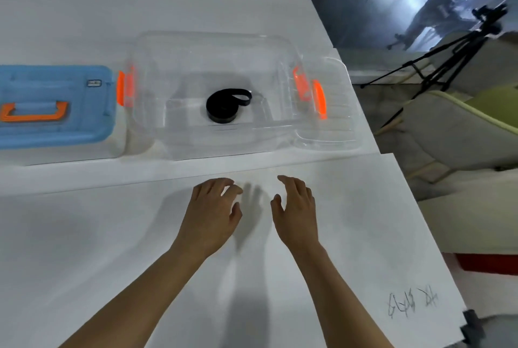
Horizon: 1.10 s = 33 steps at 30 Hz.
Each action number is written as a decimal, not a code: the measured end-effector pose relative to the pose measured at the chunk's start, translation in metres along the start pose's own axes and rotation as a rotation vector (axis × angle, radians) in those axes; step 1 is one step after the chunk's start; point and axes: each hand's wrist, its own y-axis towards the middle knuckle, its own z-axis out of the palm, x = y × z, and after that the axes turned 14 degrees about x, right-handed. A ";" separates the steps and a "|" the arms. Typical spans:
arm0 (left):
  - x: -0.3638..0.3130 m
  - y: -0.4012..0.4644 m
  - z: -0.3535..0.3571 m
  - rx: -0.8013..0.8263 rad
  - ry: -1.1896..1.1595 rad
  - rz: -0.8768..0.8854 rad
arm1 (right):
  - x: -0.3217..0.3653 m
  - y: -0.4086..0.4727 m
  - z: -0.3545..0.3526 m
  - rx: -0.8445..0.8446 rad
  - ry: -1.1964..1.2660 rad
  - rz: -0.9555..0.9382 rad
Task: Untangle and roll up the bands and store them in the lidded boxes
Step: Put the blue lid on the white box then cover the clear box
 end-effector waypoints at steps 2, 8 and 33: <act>-0.019 0.018 0.019 0.019 0.007 0.044 | -0.029 0.008 -0.008 0.020 0.002 0.047; -0.069 0.107 0.069 0.078 0.101 0.182 | -0.105 0.051 -0.034 0.077 -0.043 0.142; -0.132 0.273 0.120 0.213 0.520 0.100 | -0.209 0.096 -0.070 0.212 -0.145 0.246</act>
